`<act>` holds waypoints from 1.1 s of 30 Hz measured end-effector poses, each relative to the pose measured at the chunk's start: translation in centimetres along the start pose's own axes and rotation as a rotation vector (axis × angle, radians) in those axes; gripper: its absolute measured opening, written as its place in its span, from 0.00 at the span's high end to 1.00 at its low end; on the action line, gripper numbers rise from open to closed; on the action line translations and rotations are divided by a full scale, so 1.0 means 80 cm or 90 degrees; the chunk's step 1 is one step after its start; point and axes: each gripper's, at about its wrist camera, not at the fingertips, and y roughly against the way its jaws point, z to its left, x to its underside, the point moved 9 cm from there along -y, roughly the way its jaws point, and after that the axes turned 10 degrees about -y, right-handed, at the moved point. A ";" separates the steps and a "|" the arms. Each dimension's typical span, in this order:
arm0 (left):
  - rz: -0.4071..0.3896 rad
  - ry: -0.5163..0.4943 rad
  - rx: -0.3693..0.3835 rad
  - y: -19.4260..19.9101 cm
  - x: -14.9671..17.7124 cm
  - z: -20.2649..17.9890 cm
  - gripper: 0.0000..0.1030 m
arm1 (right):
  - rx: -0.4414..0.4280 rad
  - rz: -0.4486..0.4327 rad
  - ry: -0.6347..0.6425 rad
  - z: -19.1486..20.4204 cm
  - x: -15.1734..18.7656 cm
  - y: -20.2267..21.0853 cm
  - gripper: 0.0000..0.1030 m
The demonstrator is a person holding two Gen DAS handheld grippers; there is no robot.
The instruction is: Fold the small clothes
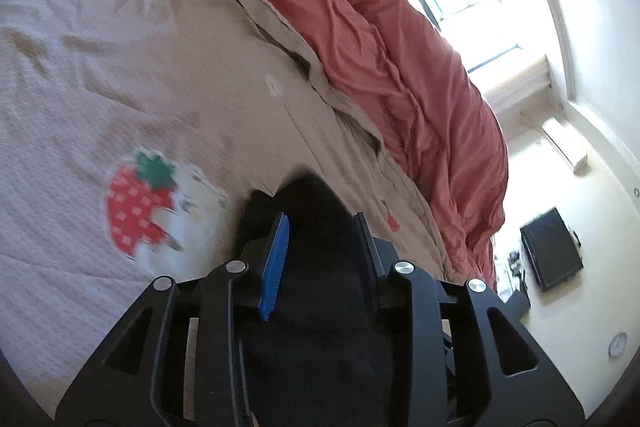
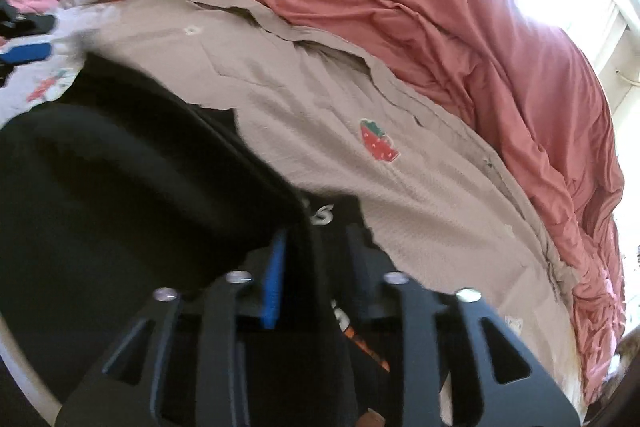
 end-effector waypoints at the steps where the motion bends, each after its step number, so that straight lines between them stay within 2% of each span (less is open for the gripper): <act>1: -0.005 0.005 -0.007 0.005 -0.001 0.006 0.77 | 0.010 -0.002 -0.001 -0.005 -0.003 -0.004 0.42; 6: -0.004 0.016 -0.034 0.015 0.003 0.025 0.74 | 0.035 -0.058 -0.040 -0.039 -0.027 0.014 0.27; 8: -0.001 0.009 -0.045 0.016 0.008 0.026 0.71 | 0.068 -0.095 -0.064 -0.064 -0.035 0.032 0.26; 12: 0.015 -0.027 -0.068 0.011 0.017 0.019 0.68 | 0.089 -0.130 -0.125 -0.114 -0.030 0.060 0.23; 14: 0.025 -0.040 -0.074 0.006 0.022 0.015 0.66 | 0.114 -0.145 -0.139 -0.138 -0.018 0.075 0.18; 17: 0.043 -0.064 -0.087 -0.006 0.031 0.010 0.65 | 0.140 -0.145 -0.164 -0.168 0.013 0.094 0.18; 20: 0.063 -0.084 -0.098 -0.018 0.042 0.006 0.64 | 0.114 -0.141 -0.194 -0.182 0.052 0.113 0.17; 21: 0.070 -0.086 -0.098 -0.021 0.046 0.006 0.63 | 0.089 -0.139 -0.195 -0.180 0.067 0.121 0.15; 24: 0.088 -0.091 -0.103 -0.030 0.058 0.006 0.60 | 0.018 -0.146 -0.164 -0.160 0.103 0.148 0.13; 28: 0.098 -0.105 -0.107 -0.033 0.066 0.003 0.60 | -0.033 -0.135 -0.067 -0.113 0.136 0.162 0.09; 30: 0.100 -0.111 -0.109 -0.034 0.068 0.002 0.60 | -0.013 -0.113 -0.013 -0.095 0.143 0.151 0.09; 33: 0.105 -0.119 -0.115 -0.036 0.072 0.001 0.60 | 0.085 -0.062 0.024 -0.096 0.144 0.112 0.09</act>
